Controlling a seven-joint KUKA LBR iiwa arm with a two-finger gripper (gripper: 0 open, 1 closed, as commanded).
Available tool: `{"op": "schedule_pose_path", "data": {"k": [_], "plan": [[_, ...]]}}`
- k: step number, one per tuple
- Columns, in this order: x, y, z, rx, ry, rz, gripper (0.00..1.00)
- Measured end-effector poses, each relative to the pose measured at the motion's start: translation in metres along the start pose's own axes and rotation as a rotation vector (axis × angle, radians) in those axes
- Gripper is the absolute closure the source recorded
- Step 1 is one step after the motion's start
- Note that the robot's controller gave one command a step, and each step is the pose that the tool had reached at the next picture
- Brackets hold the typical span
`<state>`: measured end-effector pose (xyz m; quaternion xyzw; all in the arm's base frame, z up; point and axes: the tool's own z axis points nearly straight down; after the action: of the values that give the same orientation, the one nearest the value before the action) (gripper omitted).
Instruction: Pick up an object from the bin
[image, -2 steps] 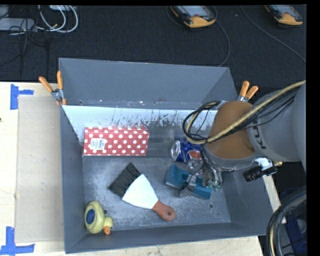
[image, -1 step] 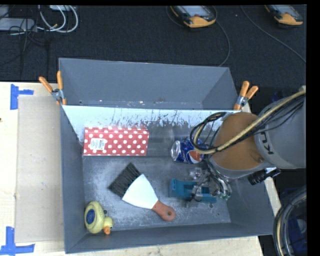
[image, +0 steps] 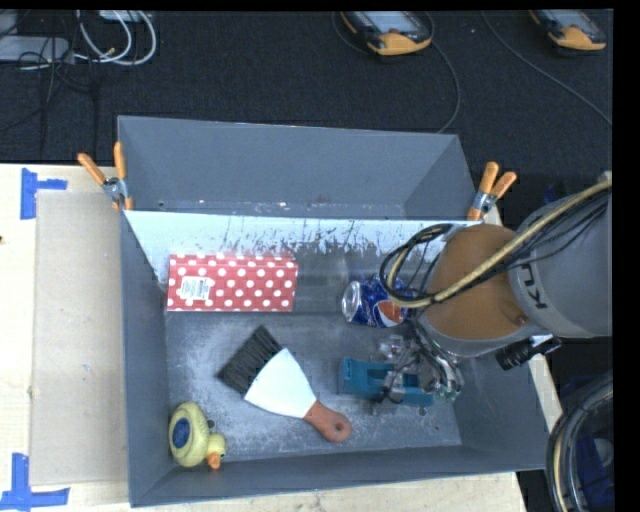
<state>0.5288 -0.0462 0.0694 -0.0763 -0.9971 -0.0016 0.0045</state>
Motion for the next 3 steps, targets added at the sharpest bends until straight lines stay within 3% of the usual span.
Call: {"op": "schedule_pose_path", "data": {"k": [1, 2, 3], "plan": [[0.011, -0.002, -0.039, 0.002, 0.014, -0.013, 1.00], [0.007, -0.001, -0.067, 0.000, -0.001, -0.016, 1.00], [0.021, 0.001, -0.097, 0.002, 0.025, -0.010, 1.00]]}}
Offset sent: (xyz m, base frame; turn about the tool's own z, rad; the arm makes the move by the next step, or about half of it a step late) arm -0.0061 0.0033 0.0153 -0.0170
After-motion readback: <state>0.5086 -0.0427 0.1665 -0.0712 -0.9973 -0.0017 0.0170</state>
